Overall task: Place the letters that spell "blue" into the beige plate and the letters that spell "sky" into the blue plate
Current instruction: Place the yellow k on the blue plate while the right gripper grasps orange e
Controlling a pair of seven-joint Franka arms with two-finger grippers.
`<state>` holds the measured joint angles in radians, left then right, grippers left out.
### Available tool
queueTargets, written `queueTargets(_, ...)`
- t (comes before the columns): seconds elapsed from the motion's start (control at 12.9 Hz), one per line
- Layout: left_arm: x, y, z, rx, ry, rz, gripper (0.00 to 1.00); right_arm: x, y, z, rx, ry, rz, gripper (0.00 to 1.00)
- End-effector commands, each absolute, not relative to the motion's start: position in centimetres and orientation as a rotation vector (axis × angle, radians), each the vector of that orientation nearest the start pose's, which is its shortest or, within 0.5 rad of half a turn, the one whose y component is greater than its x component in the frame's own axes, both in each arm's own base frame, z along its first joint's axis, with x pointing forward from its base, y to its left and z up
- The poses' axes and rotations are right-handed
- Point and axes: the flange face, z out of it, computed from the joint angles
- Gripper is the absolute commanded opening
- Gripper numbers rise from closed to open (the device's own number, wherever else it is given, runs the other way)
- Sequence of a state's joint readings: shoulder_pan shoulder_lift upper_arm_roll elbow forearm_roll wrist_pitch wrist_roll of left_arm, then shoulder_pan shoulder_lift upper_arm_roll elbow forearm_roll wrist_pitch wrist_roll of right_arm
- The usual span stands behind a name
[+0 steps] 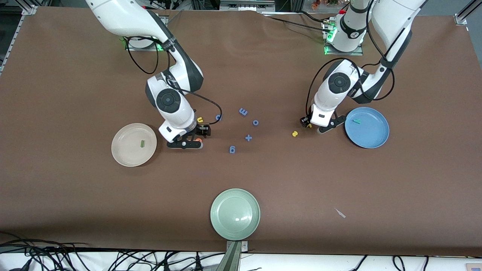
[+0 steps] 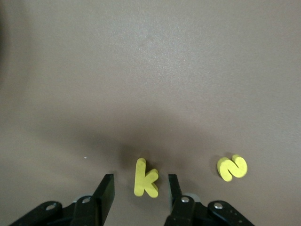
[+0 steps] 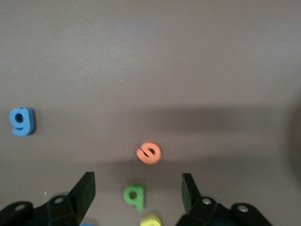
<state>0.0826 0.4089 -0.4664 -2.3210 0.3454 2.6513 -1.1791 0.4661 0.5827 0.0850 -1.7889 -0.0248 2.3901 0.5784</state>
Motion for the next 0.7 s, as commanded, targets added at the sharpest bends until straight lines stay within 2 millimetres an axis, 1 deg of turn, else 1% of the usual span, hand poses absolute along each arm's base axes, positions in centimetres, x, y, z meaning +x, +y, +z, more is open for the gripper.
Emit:
queueTargets(0.0, 48.0, -21.3, 17.8, -3.036, -0.823, 0.013, 0.54, 56.9, 34.9, 20.7, -3.086, 0.069, -0.040, 0.82)
queueTargets(0.08, 48.0, -21.3, 17.8, -3.036, -0.825, 0.013, 0.54, 56.9, 34.9, 20.2, -3.086, 0.064, -0.048, 0.82)
queueTargets(0.16, 48.0, -21.4, 17.8, -3.035, -0.823, 0.015, 0.52, 56.9, 34.8, 20.1, -3.088, 0.057, -0.048, 0.82)
queueTargets(0.23, 48.0, -21.4, 17.7, -3.035, -0.823, 0.017, 0.47, 57.0, 34.6, 20.1, -3.089, 0.054, -0.046, 0.82)
queueTargets(0.31, 47.9, -21.4, 17.6, -3.034, -0.823, 0.020, 0.40, 56.9, 34.4, 19.8, -3.093, 0.058, -0.039, 0.82)
queueTargets(0.47, 47.7, -21.5, 17.1, -3.033, -0.820, 0.038, 0.37, 56.6, 34.3, 19.3, -3.098, 0.058, -0.029, 0.80)
queueTargets(0.62, 47.7, -21.4, 17.0, -3.032, -0.822, 0.041, 0.35, 56.2, 34.4, 18.5, -3.104, 0.047, -0.021, 0.76)
